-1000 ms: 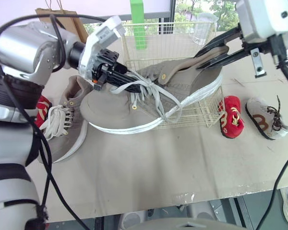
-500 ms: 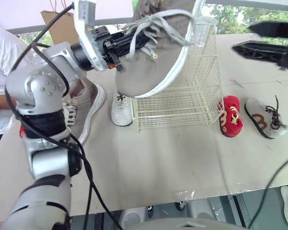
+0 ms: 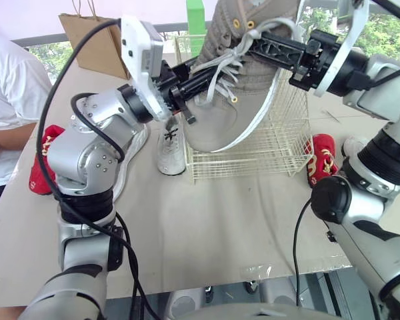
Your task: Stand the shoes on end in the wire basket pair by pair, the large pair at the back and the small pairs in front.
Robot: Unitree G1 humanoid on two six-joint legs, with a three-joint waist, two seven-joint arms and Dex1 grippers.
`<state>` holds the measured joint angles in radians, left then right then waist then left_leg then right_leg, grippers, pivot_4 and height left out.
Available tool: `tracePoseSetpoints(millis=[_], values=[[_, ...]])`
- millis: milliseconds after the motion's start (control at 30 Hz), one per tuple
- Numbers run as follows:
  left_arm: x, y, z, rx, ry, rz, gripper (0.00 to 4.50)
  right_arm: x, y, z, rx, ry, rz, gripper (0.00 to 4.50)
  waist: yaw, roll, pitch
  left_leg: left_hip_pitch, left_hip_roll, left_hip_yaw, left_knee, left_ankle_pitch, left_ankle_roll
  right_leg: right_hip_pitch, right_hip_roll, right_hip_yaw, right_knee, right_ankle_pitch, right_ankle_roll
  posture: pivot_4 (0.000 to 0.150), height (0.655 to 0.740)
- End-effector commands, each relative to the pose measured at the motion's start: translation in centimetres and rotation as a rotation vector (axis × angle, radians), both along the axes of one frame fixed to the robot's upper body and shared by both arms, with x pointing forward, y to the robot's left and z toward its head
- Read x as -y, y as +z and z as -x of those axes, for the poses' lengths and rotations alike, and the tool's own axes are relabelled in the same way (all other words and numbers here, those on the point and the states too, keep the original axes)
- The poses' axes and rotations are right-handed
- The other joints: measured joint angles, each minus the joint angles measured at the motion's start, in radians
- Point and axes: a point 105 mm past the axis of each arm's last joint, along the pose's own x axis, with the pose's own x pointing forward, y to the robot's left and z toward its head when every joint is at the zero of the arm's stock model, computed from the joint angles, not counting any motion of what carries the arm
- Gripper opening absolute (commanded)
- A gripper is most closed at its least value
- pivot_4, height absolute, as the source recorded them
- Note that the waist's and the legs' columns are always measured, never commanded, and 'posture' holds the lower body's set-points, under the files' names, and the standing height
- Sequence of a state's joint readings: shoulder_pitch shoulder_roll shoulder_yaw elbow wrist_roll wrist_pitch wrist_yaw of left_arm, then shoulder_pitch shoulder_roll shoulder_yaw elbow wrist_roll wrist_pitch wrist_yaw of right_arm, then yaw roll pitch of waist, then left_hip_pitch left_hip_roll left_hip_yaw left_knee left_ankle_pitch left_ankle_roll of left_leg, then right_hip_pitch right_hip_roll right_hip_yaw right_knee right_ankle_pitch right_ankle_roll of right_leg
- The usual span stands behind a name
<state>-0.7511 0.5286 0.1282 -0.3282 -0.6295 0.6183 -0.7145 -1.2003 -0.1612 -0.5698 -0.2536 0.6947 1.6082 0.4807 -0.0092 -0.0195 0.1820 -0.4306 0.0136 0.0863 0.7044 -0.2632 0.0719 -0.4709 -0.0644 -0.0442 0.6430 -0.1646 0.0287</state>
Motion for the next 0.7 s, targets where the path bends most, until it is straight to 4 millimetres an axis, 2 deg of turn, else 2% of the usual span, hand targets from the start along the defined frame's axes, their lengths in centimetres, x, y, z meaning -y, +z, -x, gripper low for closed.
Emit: tracePoseSetpoints(millis=[33, 67, 133, 200, 233, 333, 433, 567, 700], values=[[0.5, 1.1, 1.9, 0.022, -0.076, 0.040, 0.64, 0.3, 1.3, 1.1, 0.066, 0.012, 0.020, 1.88, -0.003, 0.000, 0.000, 0.000, 0.000, 0.000, 0.000, 0.000, 0.000, 0.000, 0.000, 0.000, 0.000, 0.000, 0.000, 0.150, 0.7400], [0.4, 1.2, 2.0, -0.016, -0.098, 0.071, 1.44, 0.4, 1.3, 1.1, 0.068, 0.009, 0.030, 1.69, -0.003, 0.000, 0.000, 0.000, 0.000, -0.001, 0.000, 0.000, 0.000, 0.000, 0.000, 0.000, 0.000, 0.000, 0.000, 0.150, 0.7400], [-0.8, 0.8, 2.0, -0.188, -0.117, 0.172, 1.81, 1.4, 2.5, 0.9, 0.161, -0.032, 0.047, 1.65, -0.005, 0.000, 0.000, 0.000, 0.000, -0.001, 0.000, 0.000, 0.000, 0.000, 0.000, 0.000, 0.000, 0.000, 0.000, 0.150, 0.7400], [-2.1, -0.3, 2.8, -0.315, -0.144, 0.212, 2.91, 2.5, 4.3, 0.6, 0.258, -0.058, 0.046, 1.58, -0.011, 0.000, 0.000, 0.001, 0.001, -0.001, 0.000, 0.000, 0.000, 0.001, 0.000, 0.001, 0.000, 0.000, 0.000, 0.150, 0.7400], [-2.6, -0.7, 3.5, -0.356, -0.160, 0.223, 3.17, 3.1, 5.4, 0.4, 0.296, -0.064, 0.025, 1.57, -0.011, 0.000, 0.000, 0.001, 0.001, -0.001, 0.000, 0.000, 0.001, 0.001, 0.000, 0.001, -0.001, 0.000, 0.001, 0.150, 0.7400], [-3.6, -2.3, 5.5, -0.424, -0.169, 0.204, 3.17, 4.3, 8.1, -0.2, 0.452, -0.101, 0.017, 1.57, -0.018, 0.000, 0.000, 0.001, 0.001, -0.001, 0.000, 0.000, 0.001, 0.001, 0.001, 0.002, -0.001, 0.000, 0.001, 0.150, 0.7400], [-4.3, -4.9, 6.9, -0.396, -0.047, 0.118, 3.17, 5.1, 10.4, -0.6, 0.596, -0.068, 0.038, 1.57, -0.031, 0.000, 0.000, 0.002, 0.001, 0.000, -0.001, 0.000, 0.000, 0.001, 0.002, 0.002, -0.001, 0.000, 0.001, 0.150, 0.7400], [-3.8, -6.9, 8.9, -0.418, -0.049, 0.089, 3.17, 5.1, 11.5, -1.8, 0.718, -0.046, 0.137, 1.57, -0.029, 0.000, 0.000, 0.004, 0.002, 0.002, -0.003, 0.000, 0.000, 0.002, 0.002, 0.003, -0.003, 0.000, 0.000, 0.150, 0.7400], [-3.4, -7.3, 10.5, -0.386, -0.076, 0.080, 3.17, 4.6, 11.7, -2.9, 0.867, -0.042, 0.271, 1.57, -0.025, 0.000, 0.000, 0.006, 0.002, 0.002, -0.002, 0.000, 0.000, 0.005, 0.002, 0.003, -0.003, -0.002, -0.002, 0.150, 0.7400]])
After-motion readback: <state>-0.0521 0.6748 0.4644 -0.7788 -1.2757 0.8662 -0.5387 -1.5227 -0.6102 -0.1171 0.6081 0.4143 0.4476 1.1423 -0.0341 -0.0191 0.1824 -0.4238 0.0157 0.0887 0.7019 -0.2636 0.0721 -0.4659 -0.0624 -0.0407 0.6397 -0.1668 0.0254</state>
